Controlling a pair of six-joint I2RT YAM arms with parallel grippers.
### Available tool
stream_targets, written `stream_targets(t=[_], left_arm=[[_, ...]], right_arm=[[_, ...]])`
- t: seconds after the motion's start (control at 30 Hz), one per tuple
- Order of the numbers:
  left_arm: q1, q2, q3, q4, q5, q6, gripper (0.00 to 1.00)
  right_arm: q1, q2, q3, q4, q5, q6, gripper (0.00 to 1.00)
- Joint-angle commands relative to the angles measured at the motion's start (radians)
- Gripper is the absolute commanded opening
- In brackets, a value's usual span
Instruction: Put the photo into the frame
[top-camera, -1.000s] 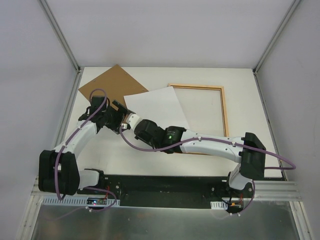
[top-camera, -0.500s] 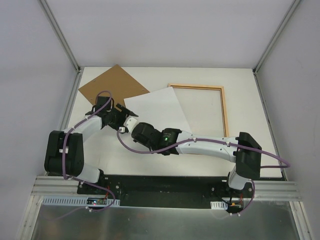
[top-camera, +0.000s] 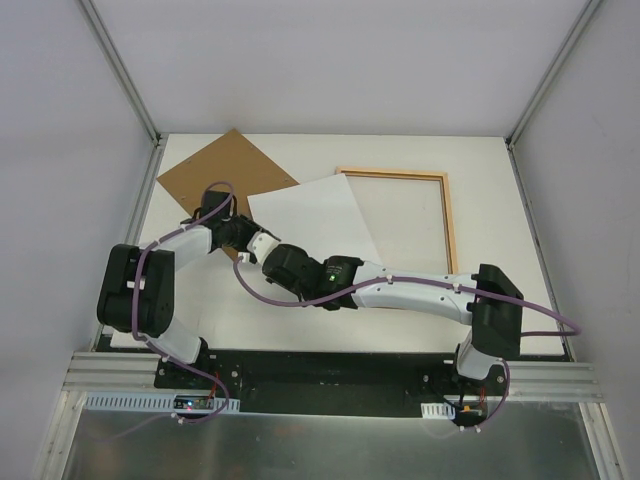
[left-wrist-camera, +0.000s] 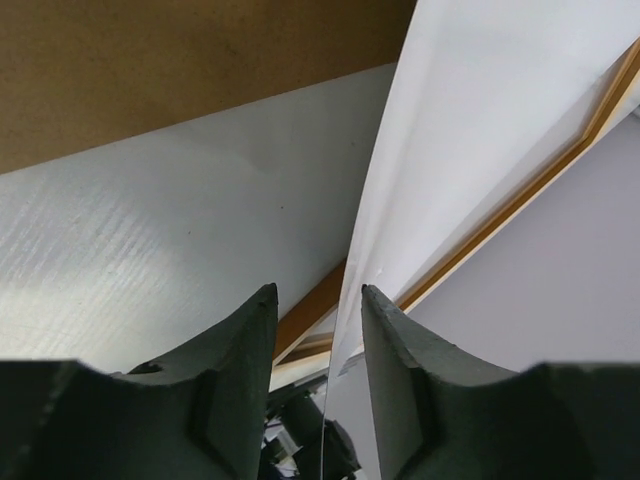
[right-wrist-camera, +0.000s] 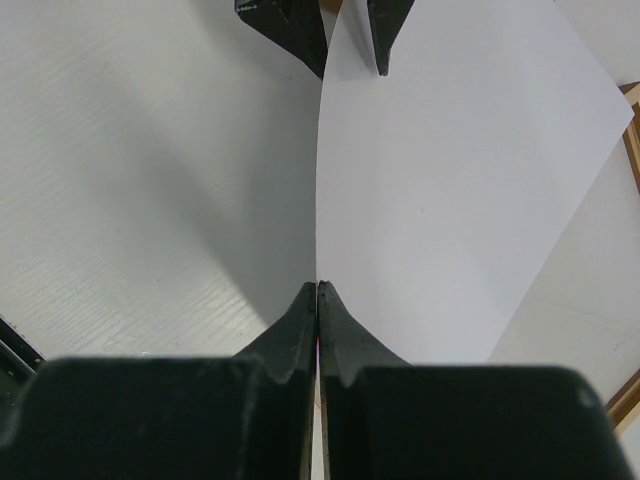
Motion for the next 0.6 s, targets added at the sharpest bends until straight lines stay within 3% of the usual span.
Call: stream_targets(t=[0.0,0.2,0.4,0.57], left_arm=[[-0.016,0.015,0.042,0.01,0.005,0.011,0.32],[-0.019,0.035,0.053,0.012,0.023,0.046,0.0],[-0.02,0.036,0.067,0.015,0.037,0.088,0.0],[-0.022,0.05,0.091,0.018,0.068,0.129,0.0]], right_arm=[[0.007,-0.028,0.016,0.002,0.026,0.015,0.03],[0.005,-0.077,-0.026,0.007,0.041,0.014,0.22],[0.002,-0.143,-0.061,-0.007,0.027,0.026,0.56],[-0.016,-0.247,-0.136,-0.042,-0.028,0.069,0.72]])
